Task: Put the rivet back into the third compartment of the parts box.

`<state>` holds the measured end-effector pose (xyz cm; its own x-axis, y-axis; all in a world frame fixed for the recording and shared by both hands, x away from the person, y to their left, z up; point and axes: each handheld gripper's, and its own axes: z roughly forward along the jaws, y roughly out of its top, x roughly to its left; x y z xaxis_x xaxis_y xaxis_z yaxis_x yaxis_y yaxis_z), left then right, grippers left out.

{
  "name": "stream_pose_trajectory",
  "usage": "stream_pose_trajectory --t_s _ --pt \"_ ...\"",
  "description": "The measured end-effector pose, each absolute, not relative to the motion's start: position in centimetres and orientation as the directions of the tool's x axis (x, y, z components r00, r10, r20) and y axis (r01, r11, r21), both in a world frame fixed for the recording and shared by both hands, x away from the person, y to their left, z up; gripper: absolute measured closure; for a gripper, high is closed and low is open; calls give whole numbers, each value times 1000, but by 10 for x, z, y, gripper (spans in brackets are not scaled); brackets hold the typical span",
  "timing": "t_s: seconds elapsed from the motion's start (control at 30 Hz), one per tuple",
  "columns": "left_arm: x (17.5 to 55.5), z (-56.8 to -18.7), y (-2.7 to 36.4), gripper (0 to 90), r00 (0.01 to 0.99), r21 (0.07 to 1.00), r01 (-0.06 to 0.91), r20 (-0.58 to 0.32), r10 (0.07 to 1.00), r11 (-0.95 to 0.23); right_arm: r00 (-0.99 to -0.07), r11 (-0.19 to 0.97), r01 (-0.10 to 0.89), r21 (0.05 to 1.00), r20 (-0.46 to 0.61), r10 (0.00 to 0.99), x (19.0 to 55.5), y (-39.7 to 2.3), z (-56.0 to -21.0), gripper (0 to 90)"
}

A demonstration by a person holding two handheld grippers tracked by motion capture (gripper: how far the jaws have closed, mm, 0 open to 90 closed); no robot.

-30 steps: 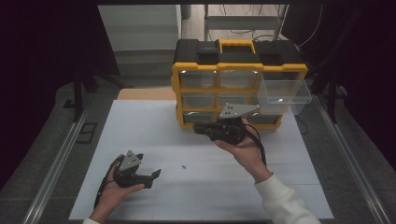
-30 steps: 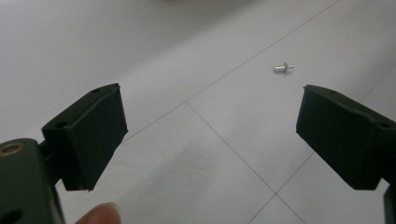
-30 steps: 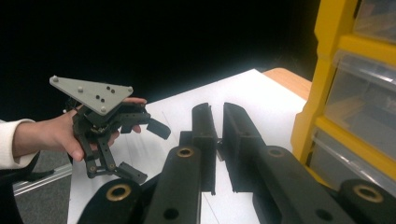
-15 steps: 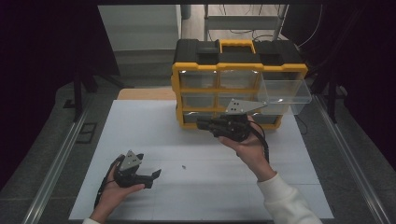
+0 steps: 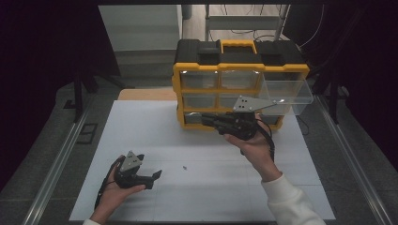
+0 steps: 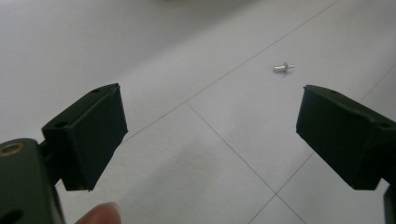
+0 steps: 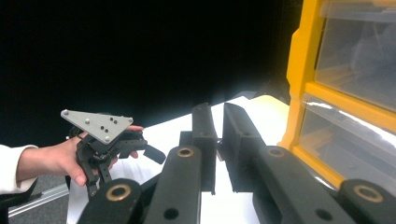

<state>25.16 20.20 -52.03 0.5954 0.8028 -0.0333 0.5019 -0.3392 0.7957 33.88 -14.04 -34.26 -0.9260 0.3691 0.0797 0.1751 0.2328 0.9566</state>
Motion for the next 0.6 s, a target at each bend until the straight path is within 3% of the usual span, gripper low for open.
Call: stream_pose_trajectory --t_s 0.6 --pt "251 -520 202 91 590 799 503 -40 806 -329 -923 225 149 963 54 382 339 -147 -331 837"
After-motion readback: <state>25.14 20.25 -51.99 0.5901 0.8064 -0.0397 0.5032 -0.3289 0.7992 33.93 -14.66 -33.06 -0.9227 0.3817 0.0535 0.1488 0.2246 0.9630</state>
